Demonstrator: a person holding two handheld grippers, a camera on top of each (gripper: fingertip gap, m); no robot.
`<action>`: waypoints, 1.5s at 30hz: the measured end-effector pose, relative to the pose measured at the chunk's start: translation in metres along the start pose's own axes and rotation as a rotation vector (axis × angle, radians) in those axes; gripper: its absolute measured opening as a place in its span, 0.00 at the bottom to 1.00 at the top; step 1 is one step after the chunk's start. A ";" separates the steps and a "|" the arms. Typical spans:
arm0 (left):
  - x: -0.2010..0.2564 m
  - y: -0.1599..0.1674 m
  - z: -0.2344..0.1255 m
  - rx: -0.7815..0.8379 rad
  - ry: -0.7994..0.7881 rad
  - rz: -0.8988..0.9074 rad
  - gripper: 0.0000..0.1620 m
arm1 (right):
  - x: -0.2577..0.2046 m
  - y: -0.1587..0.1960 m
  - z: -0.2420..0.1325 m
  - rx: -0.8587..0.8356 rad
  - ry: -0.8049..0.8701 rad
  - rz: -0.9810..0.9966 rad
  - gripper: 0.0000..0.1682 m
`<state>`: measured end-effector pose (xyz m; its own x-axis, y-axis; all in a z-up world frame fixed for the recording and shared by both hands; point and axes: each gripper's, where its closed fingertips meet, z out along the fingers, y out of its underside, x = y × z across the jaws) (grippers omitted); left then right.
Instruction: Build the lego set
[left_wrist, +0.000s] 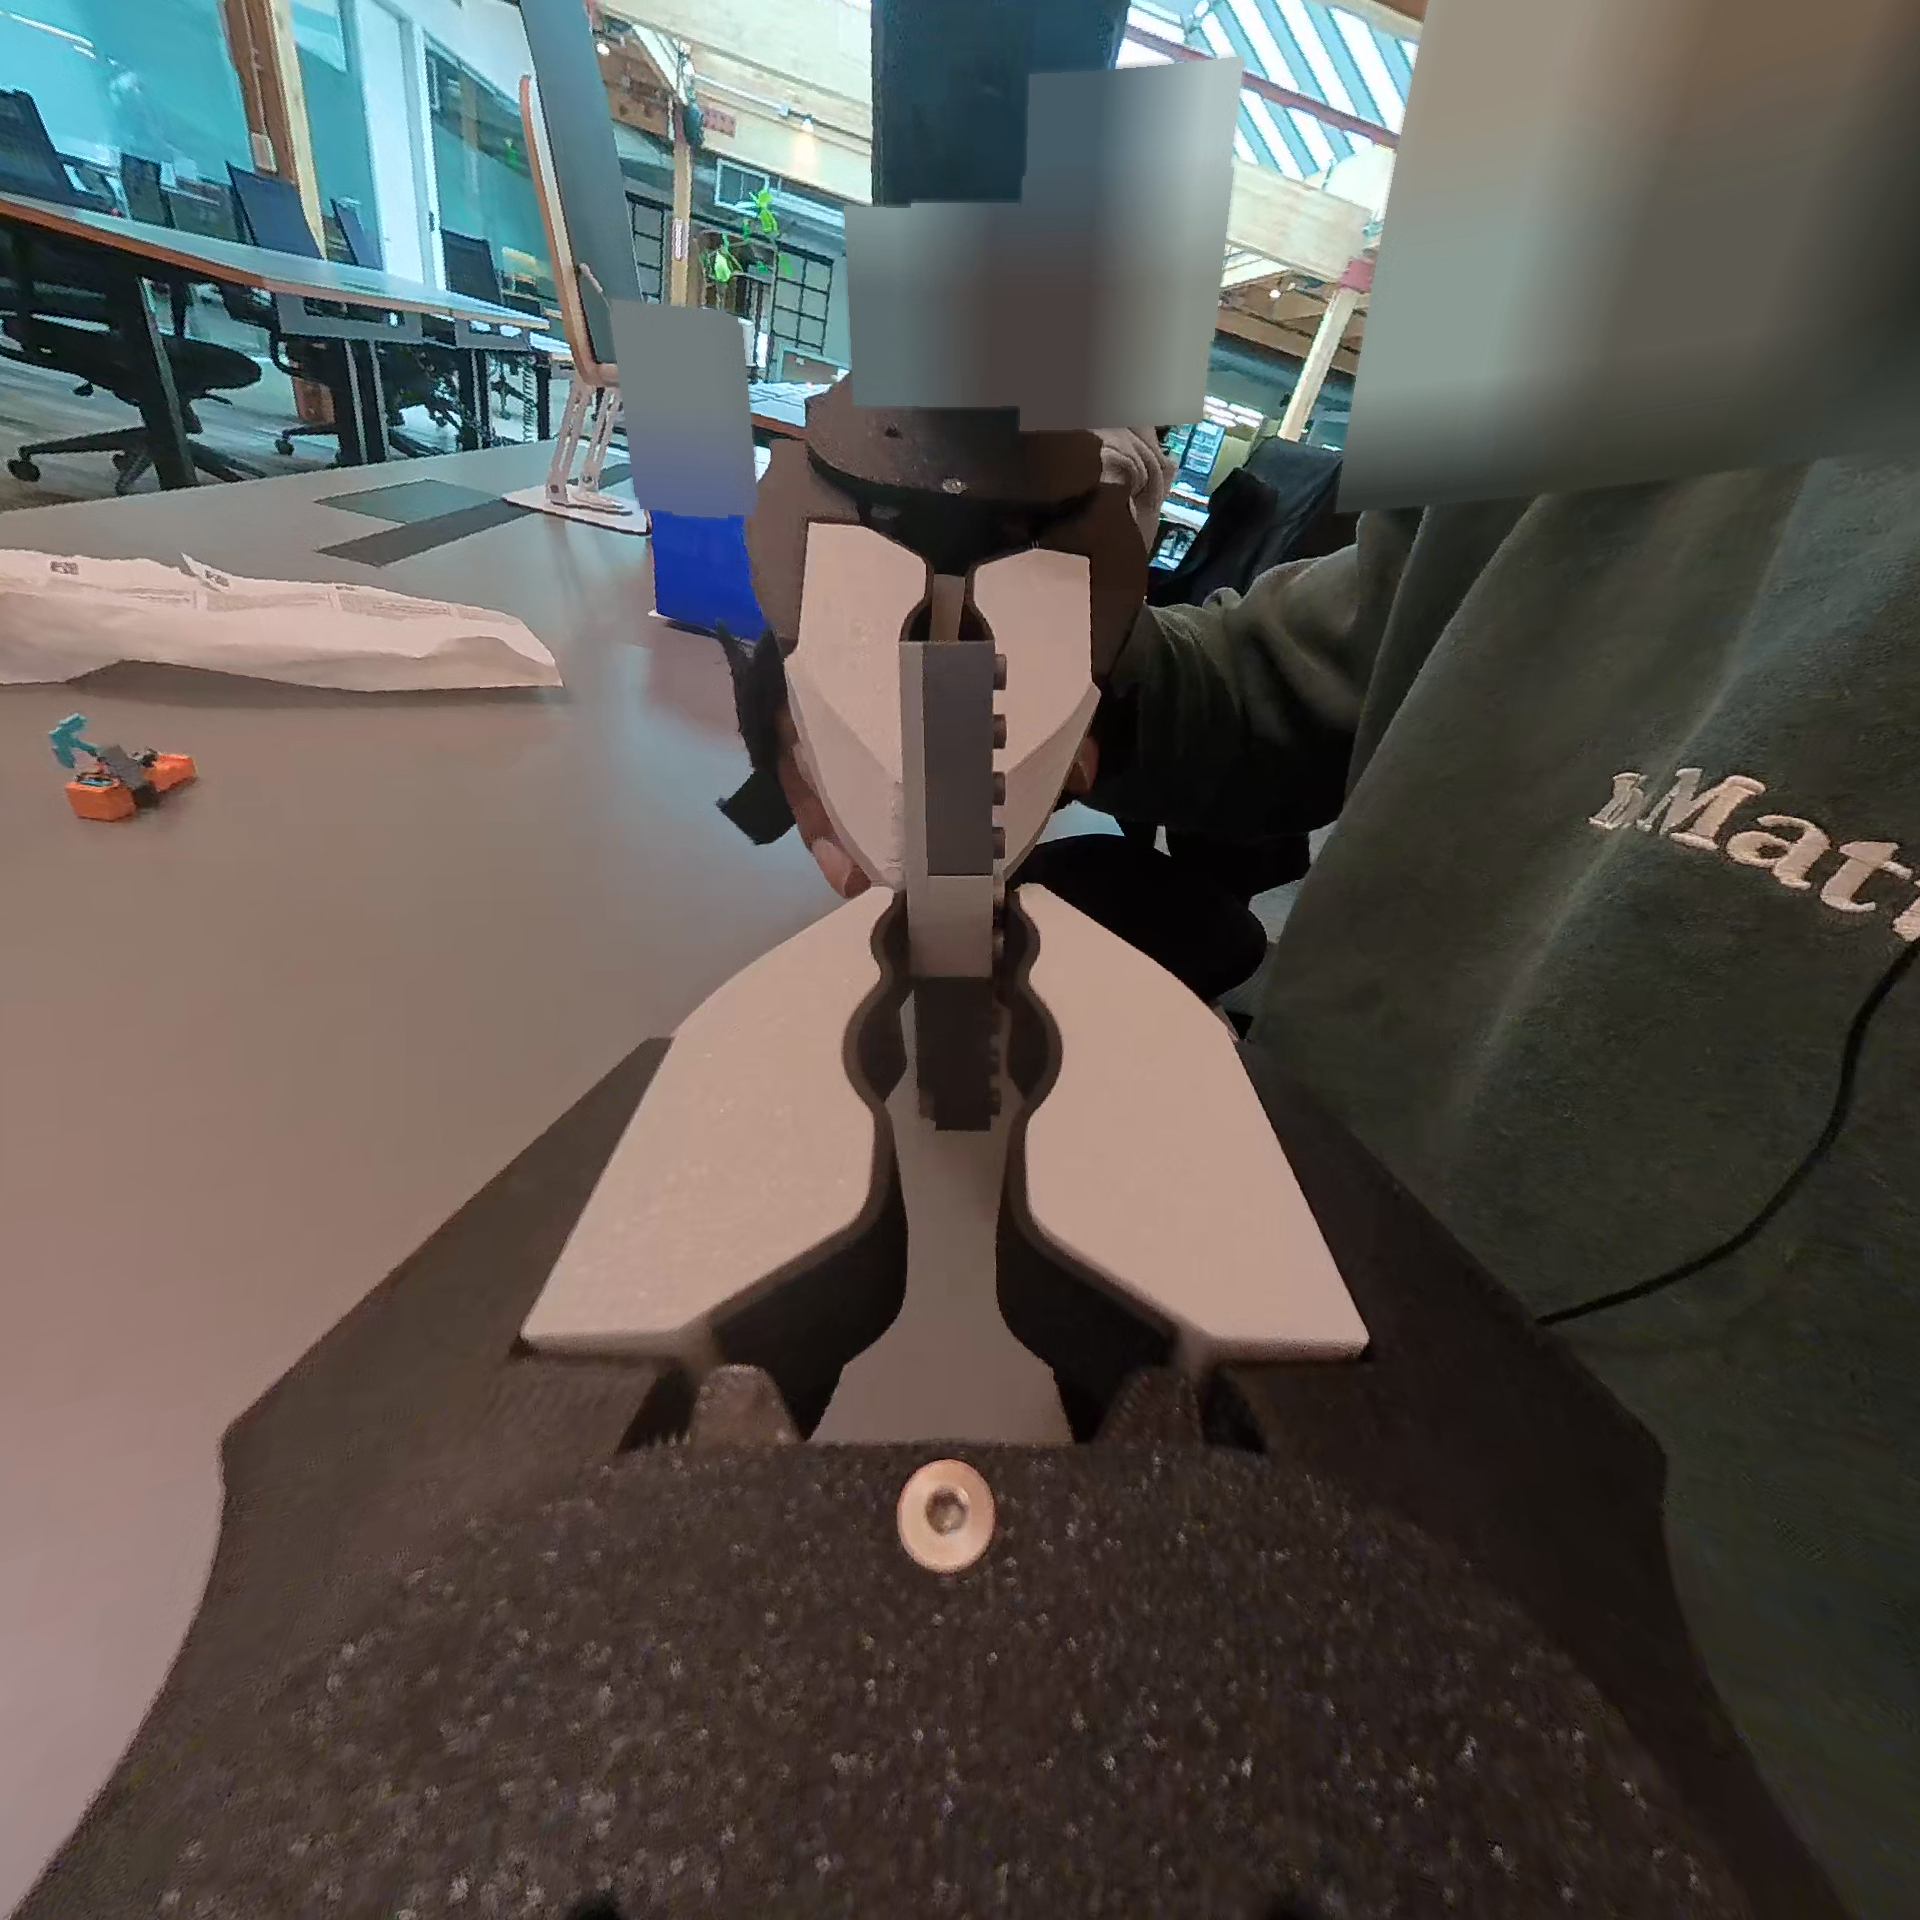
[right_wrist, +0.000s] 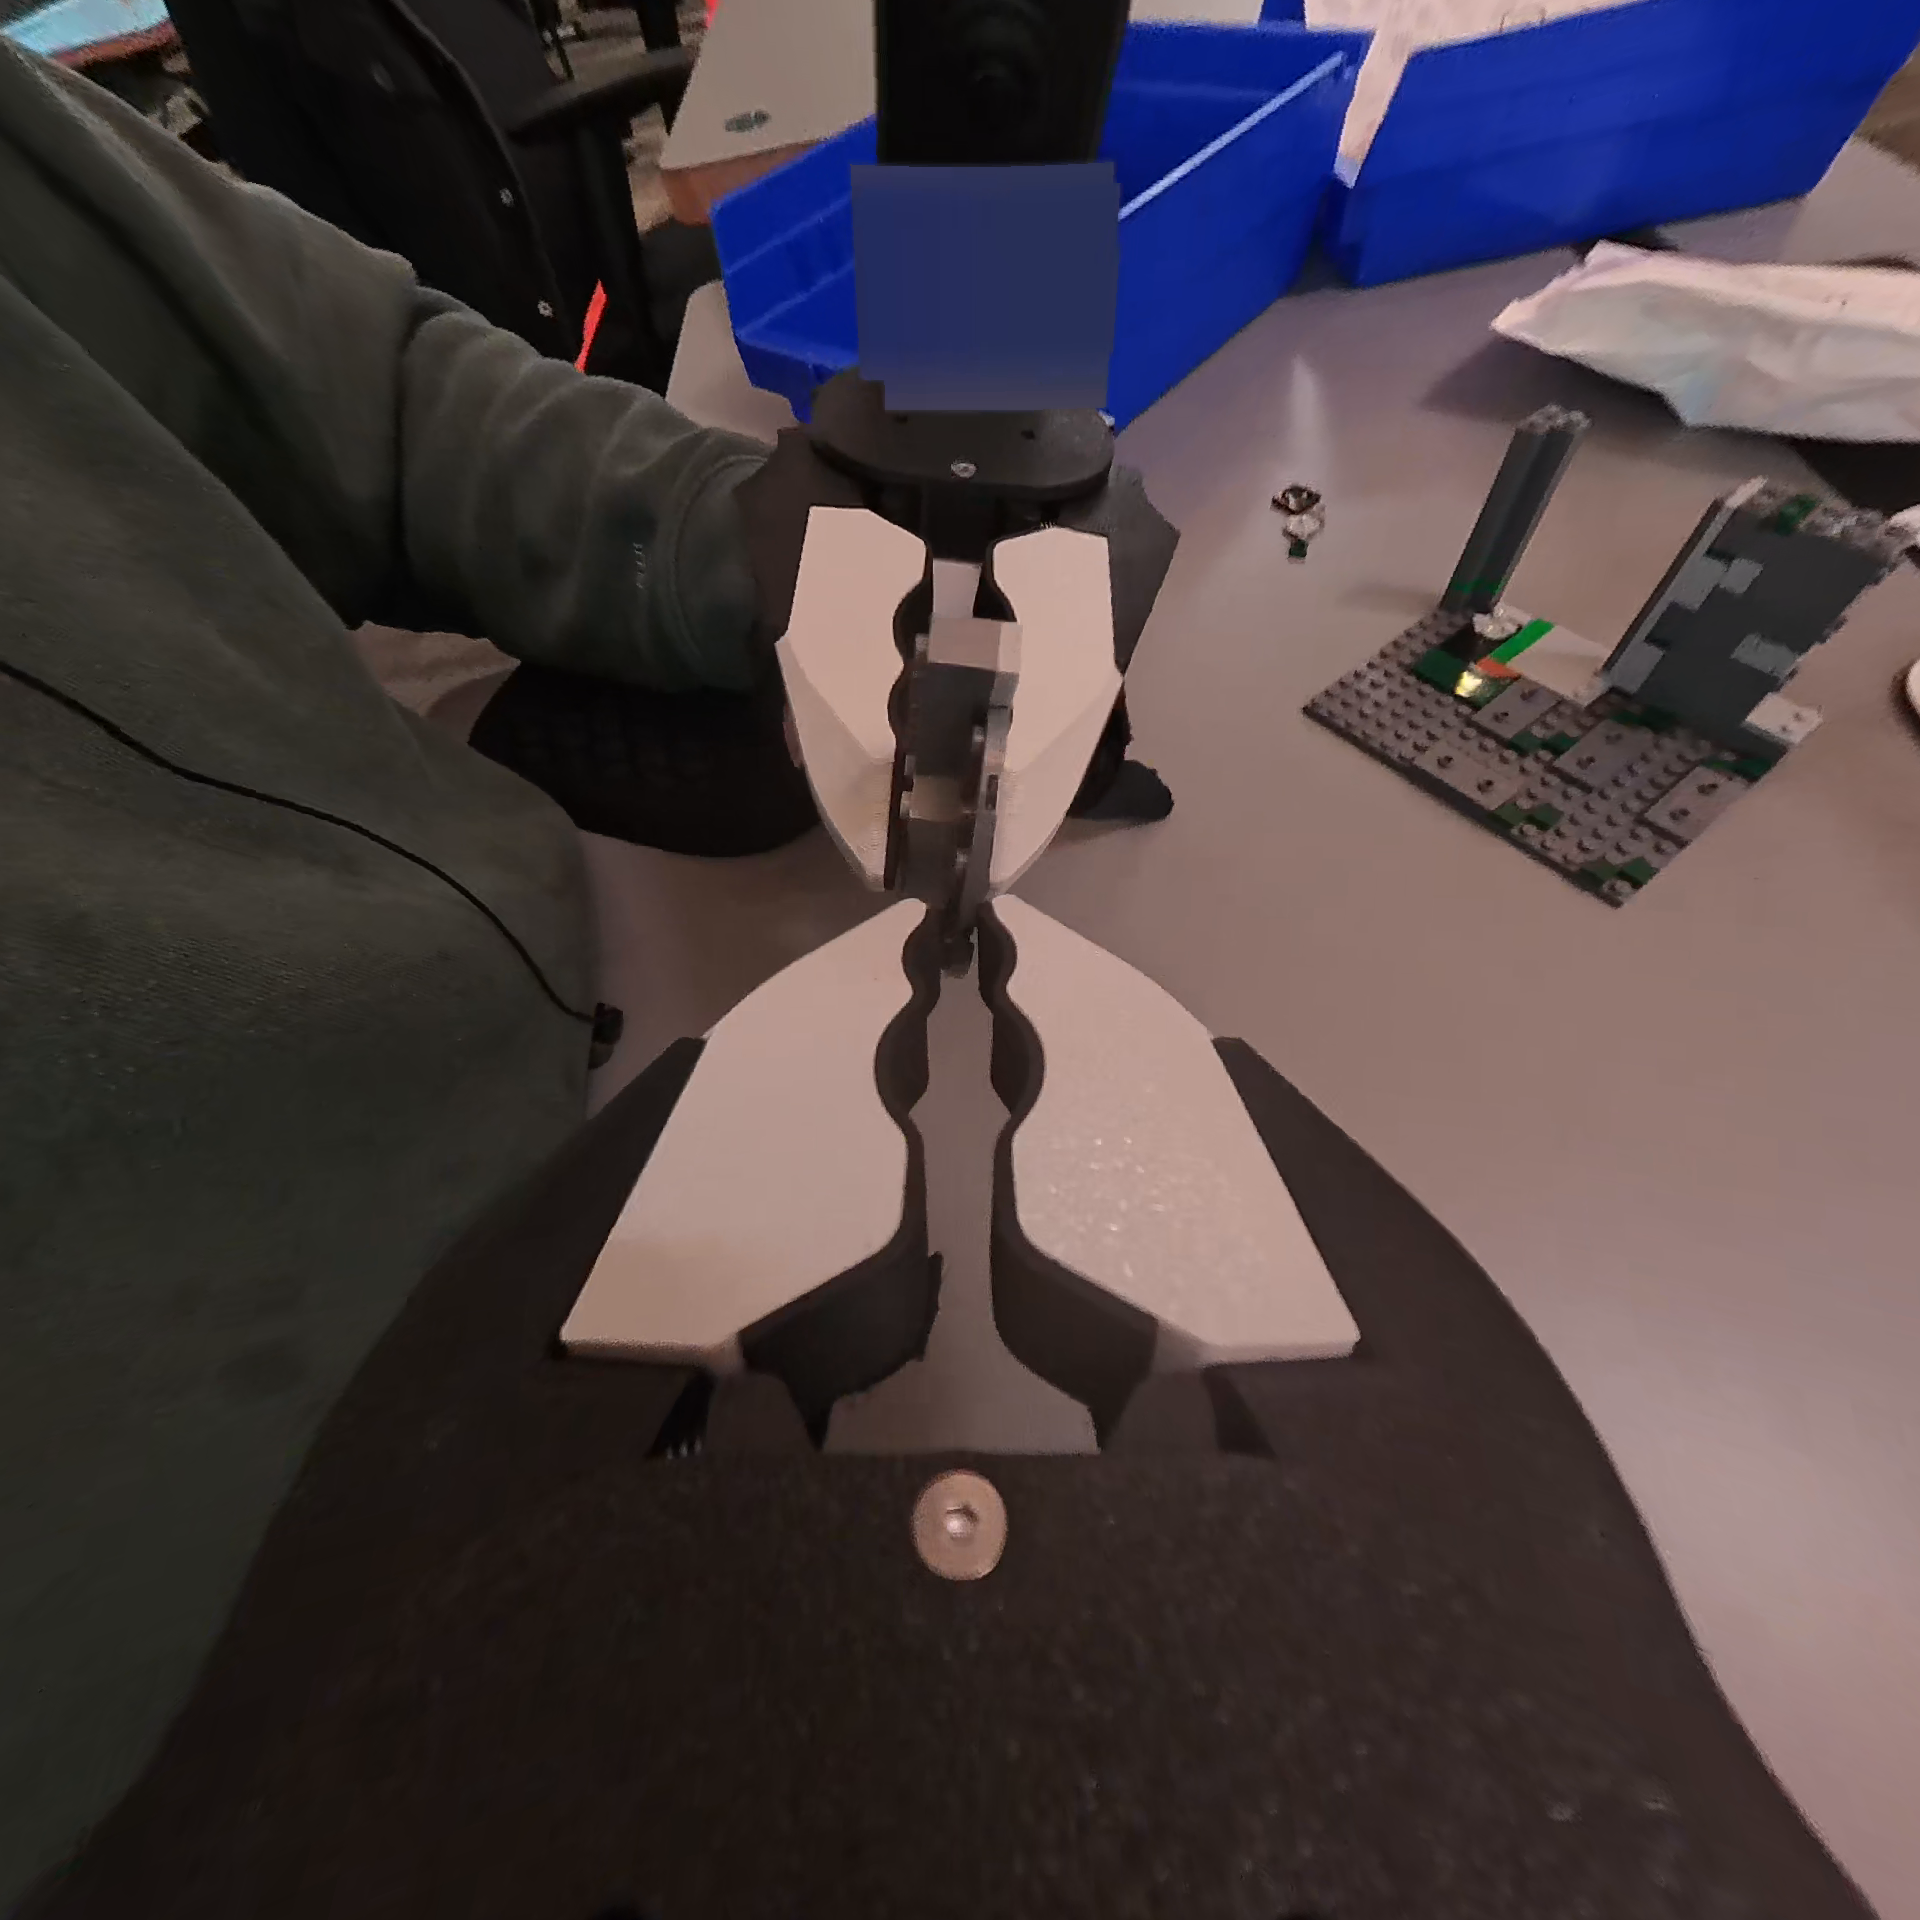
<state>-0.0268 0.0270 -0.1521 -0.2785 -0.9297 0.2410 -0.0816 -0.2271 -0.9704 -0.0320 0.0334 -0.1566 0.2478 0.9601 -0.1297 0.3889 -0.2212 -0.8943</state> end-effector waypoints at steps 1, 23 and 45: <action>0.000 0.000 0.000 0.000 0.002 -0.004 0.10 | -0.001 0.000 0.000 0.014 -0.001 -0.013 0.04; 0.004 0.013 0.001 -0.193 -0.016 0.056 0.10 | -0.005 0.011 0.007 0.005 -0.078 0.043 0.02; -0.013 0.028 0.009 -0.339 -0.093 0.076 0.18 | 0.013 0.006 -0.010 0.199 -0.014 0.219 0.07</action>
<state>-0.0169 0.0308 -0.1822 -0.2088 -0.9662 0.1510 -0.3815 -0.0617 -0.9223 -0.0178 0.0423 -0.1598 0.2939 0.8959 -0.3332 0.1453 -0.3864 -0.9108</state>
